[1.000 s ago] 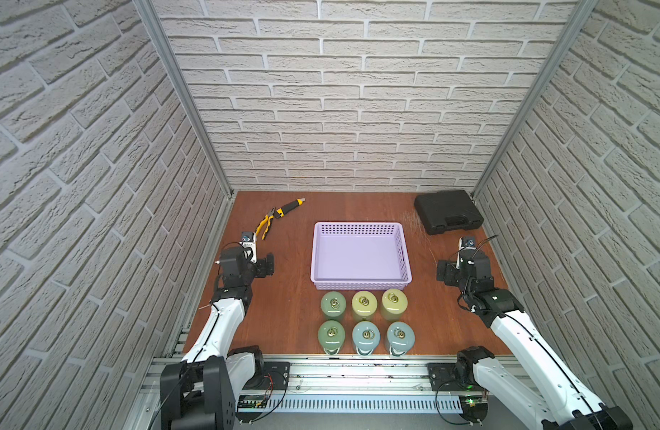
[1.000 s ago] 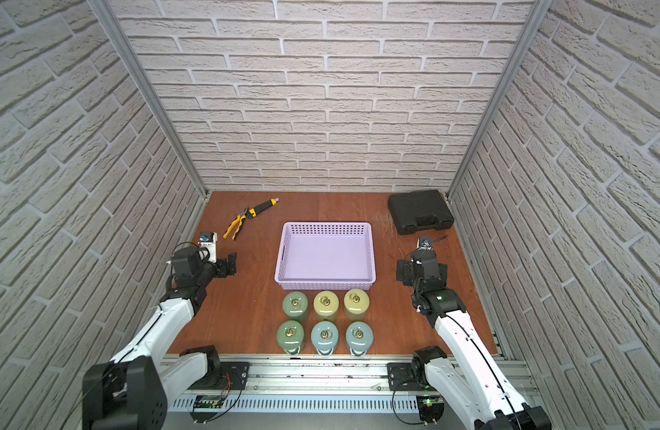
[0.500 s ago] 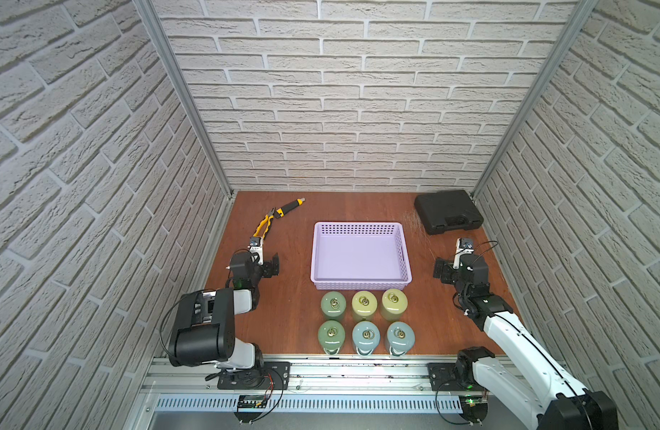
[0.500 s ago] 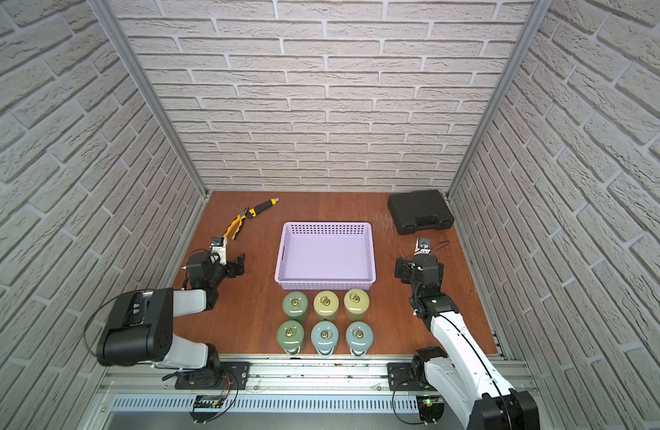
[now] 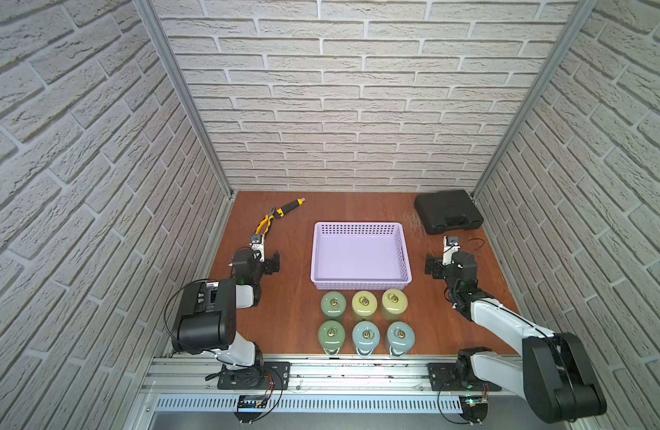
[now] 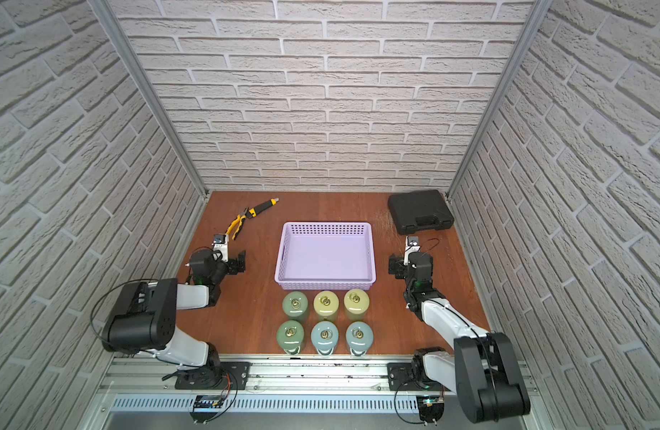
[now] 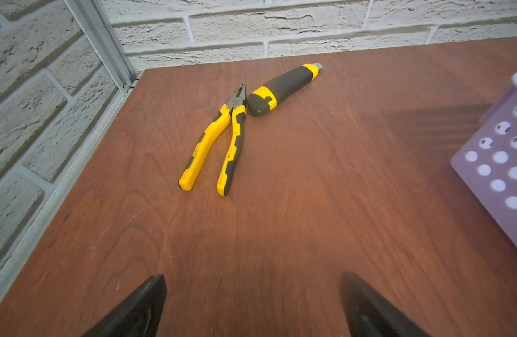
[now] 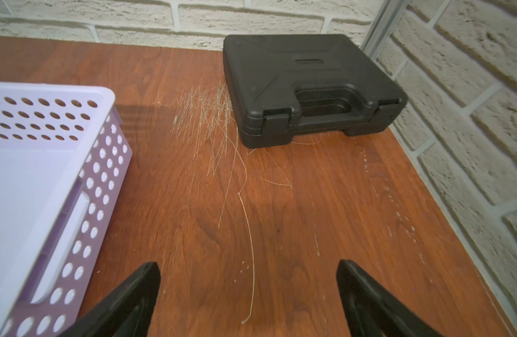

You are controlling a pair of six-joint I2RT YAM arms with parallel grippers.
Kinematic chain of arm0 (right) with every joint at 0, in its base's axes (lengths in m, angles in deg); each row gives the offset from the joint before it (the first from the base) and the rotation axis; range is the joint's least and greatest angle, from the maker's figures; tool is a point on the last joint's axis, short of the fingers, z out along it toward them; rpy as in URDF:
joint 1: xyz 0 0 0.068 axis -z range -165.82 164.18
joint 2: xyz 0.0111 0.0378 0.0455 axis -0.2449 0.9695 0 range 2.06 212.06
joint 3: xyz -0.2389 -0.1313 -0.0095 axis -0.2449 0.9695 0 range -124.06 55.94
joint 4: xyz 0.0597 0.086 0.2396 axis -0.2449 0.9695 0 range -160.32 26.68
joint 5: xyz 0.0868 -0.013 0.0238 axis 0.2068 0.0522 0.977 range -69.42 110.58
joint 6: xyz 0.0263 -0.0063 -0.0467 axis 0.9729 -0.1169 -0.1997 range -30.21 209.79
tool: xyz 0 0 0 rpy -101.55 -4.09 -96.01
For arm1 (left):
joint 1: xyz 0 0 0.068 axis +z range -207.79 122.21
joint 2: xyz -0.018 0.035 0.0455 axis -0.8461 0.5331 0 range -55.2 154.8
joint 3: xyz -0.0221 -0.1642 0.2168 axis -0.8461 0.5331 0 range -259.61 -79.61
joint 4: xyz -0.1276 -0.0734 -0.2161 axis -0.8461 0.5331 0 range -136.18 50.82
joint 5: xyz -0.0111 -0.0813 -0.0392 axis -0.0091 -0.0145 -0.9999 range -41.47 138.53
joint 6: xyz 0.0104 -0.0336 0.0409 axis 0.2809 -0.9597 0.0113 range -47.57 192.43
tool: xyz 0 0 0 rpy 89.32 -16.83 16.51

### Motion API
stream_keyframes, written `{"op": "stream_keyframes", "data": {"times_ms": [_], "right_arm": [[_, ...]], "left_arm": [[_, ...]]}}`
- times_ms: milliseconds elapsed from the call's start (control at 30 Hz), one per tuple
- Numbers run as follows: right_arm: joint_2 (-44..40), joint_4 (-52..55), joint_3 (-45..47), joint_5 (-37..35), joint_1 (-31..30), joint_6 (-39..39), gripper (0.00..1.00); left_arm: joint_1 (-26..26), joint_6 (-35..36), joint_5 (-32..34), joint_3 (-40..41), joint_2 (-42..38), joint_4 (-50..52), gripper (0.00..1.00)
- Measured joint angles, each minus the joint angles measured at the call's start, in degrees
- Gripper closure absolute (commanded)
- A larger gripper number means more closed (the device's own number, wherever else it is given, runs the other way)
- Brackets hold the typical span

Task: Take the tea canister out of the basket
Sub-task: Reset both arms

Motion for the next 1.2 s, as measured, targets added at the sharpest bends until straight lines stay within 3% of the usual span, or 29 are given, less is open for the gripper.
{"op": "stream_keyframes", "data": {"times_ms": [333,1200], "right_arm": [[14.9,-20.0,1.4,4.7,1.5,-2.0,0.01],[17.1,-20.3,-0.9,4.8,1.9,-1.9,0.01]], "left_arm": [[0.0,0.0,0.1,0.0,0.0,0.0,0.02],[0.0,0.0,0.1,-0.1,0.0,0.0,0.02]]}}
